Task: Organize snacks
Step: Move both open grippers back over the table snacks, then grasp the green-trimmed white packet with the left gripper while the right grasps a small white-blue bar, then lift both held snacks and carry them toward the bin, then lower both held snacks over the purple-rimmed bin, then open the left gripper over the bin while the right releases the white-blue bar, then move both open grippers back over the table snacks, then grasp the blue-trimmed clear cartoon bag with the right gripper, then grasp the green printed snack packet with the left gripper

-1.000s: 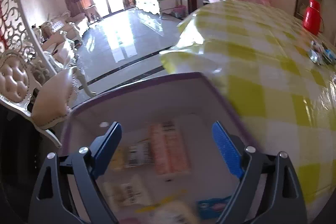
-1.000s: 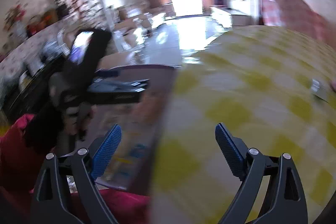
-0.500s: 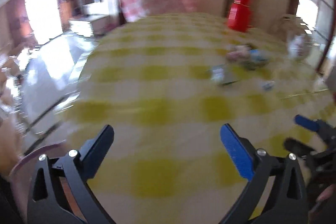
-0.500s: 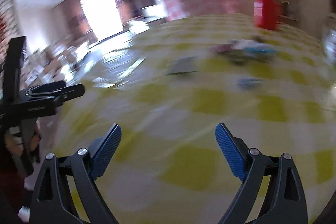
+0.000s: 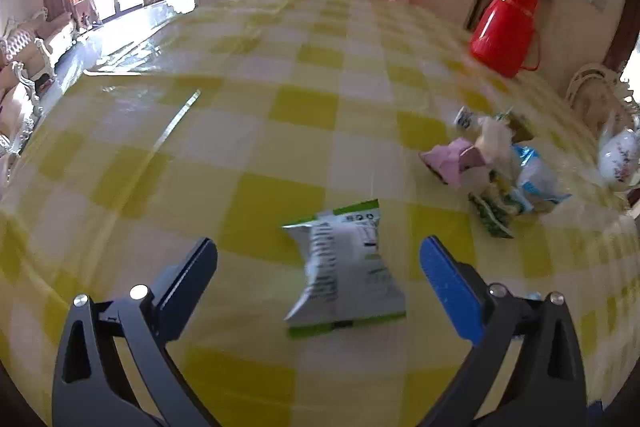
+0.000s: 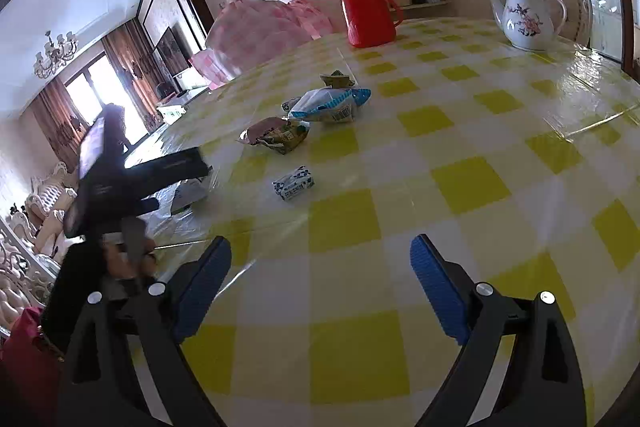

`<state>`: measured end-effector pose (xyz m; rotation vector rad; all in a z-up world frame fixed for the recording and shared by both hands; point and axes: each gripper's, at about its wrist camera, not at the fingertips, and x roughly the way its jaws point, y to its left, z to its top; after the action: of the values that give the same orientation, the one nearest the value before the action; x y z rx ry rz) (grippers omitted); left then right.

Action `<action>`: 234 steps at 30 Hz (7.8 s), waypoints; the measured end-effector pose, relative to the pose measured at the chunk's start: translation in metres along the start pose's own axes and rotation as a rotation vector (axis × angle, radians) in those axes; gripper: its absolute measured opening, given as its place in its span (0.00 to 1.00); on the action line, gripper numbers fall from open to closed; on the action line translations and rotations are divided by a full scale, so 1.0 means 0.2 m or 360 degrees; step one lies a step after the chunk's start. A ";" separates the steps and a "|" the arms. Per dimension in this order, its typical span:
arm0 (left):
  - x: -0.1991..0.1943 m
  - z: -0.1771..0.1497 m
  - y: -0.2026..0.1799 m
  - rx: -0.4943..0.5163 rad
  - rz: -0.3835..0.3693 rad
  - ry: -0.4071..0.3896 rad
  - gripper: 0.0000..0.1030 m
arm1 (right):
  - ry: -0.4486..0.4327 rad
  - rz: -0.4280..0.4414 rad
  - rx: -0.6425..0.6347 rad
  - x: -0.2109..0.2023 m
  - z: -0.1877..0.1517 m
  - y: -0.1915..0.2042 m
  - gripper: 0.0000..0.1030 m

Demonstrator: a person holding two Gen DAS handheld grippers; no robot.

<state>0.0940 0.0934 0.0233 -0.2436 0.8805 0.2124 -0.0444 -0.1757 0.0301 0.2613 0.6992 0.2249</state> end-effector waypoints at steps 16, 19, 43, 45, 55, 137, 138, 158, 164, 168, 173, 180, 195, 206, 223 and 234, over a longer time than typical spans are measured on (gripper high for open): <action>0.04 0.01 -0.03 -0.0047 -0.0257 -0.0043 0.39 | 0.0184 -0.0085 -0.0422 0.40 0.20 0.22 0.83; 0.05 0.02 -0.03 -0.0048 -0.0280 -0.0034 0.40 | 0.0288 -0.0094 -0.0525 0.54 0.25 0.25 0.80; 0.00 0.00 -0.08 0.0110 -0.0341 -0.0073 0.35 | -0.0042 -0.0165 -0.0016 -0.03 0.05 -0.18 0.35; -0.05 -0.03 -0.09 0.0127 -0.0342 -0.0119 0.35 | -0.0075 -0.0192 -0.0026 -0.06 0.05 -0.17 0.35; -0.27 -0.25 -0.20 0.0262 -0.0400 -0.0199 0.35 | -0.0104 -0.0186 -0.0094 -0.09 0.03 -0.11 0.35; -0.98 -0.86 1.58 0.0154 0.0424 -0.0116 0.35 | 0.0431 0.1068 -0.1039 -0.20 -0.79 1.63 0.36; -0.98 -0.86 1.60 0.0146 0.0441 -0.0113 0.35 | 0.0446 0.1100 -0.1070 -0.22 -0.82 1.66 0.36; -0.97 -0.73 1.59 0.0117 0.0804 -0.0149 0.94 | 0.0224 0.1096 -0.0977 -0.32 -0.59 1.47 0.85; -0.94 -0.43 1.11 0.0264 0.0567 -0.0315 0.98 | 0.0116 0.0568 -0.0806 -0.17 -0.33 1.09 0.85; -0.84 -0.19 0.67 0.0228 0.0089 -0.0362 0.98 | 0.0079 0.0309 -0.0645 -0.08 -0.15 0.79 0.85; -0.45 0.01 0.13 0.0119 -0.0158 -0.0258 0.98 | 0.0059 0.0064 -0.0315 0.06 0.05 0.27 0.85; -0.08 0.11 -0.14 -0.0196 -0.0164 -0.0235 0.98 | 0.0052 0.0057 0.0365 0.09 0.13 -0.28 0.85; 0.10 0.12 0.07 -0.0469 -0.0334 -0.0159 0.98 | 0.0075 -0.0044 0.0511 0.62 0.63 -0.16 0.86; 0.13 0.12 0.04 -0.0426 -0.0303 -0.0110 0.98 | 0.0372 -0.0532 0.0384 1.16 0.80 0.00 0.85; 0.13 0.12 0.01 -0.0367 -0.0328 -0.0097 0.98 | -0.0022 -0.0249 0.0415 0.33 0.35 -0.37 0.47; 0.13 0.13 0.01 -0.0312 -0.0412 -0.0063 0.98 | -0.0093 -0.0255 0.0413 -0.01 0.13 -0.51 0.47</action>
<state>0.1283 0.1049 0.0187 -0.5310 0.7806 0.0616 -0.0162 -0.2777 0.0191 0.4553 0.6879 -0.0269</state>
